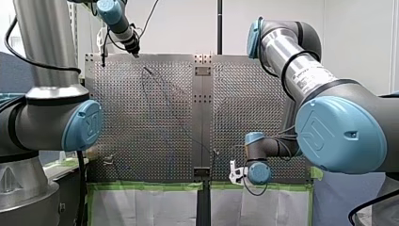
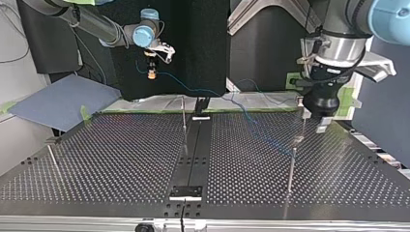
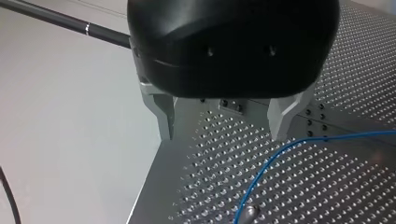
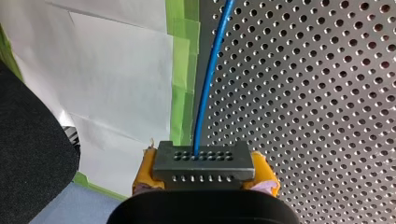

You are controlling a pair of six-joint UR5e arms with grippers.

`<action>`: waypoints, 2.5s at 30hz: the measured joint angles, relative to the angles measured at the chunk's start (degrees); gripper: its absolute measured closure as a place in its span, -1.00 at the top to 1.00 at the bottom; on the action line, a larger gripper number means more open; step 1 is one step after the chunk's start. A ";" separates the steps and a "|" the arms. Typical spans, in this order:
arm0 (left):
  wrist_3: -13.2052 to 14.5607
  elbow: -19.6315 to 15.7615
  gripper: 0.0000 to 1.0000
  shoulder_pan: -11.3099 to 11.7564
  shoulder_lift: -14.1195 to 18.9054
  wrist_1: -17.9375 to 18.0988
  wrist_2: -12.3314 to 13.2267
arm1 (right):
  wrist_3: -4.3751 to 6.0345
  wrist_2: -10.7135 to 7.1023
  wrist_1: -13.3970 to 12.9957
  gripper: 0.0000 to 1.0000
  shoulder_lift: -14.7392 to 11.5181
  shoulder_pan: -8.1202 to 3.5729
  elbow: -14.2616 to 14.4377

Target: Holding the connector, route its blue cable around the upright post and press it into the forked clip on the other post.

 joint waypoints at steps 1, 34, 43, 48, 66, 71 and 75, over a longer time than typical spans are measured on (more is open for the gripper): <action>-0.03 -0.01 1.00 0.00 0.12 0.07 -0.01 | -0.01 0.00 0.01 -1.00 0.00 0.00 0.00; -3.86 -2.96 1.00 -1.19 1.30 -3.15 -5.75 | -0.04 -0.01 -0.04 -1.00 0.03 0.33 0.00; -3.70 -3.22 1.00 -1.23 1.26 -3.33 -7.29 | -0.04 -0.24 0.00 -1.00 0.04 0.43 0.00; -3.69 -3.24 1.00 -1.23 1.26 -3.34 -7.77 | -0.04 -0.26 0.03 -1.00 0.04 0.45 0.00; 0.42 -3.14 1.00 -1.46 -0.32 0.75 -4.92 | -0.03 -0.27 0.02 -1.00 0.04 0.62 0.00; 3.00 -3.10 1.00 -2.43 -2.79 3.33 -2.34 | 0.03 -0.96 -0.43 -1.00 0.04 0.70 -0.04; 4.91 -3.11 1.00 -3.41 -4.07 5.26 -0.43 | 0.05 -1.32 -0.48 -1.00 0.04 0.69 -0.07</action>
